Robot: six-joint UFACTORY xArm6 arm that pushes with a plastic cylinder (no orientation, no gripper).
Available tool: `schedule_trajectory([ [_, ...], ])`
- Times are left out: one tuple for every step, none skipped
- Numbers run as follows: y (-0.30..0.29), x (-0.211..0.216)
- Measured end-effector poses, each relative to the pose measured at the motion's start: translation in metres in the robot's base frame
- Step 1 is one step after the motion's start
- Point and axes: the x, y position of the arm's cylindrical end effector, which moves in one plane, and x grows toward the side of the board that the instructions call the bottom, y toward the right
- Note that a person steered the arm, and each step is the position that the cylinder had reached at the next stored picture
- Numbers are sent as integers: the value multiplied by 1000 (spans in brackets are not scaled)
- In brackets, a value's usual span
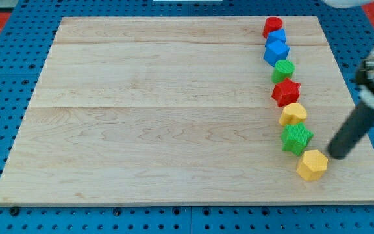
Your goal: Place the green star left to the yellow heart
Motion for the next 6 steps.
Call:
schedule_trajectory([
  [-50, -2],
  [4, -9],
  [-65, -36],
  [-189, -21],
  [-207, -46],
  [-182, -97],
])
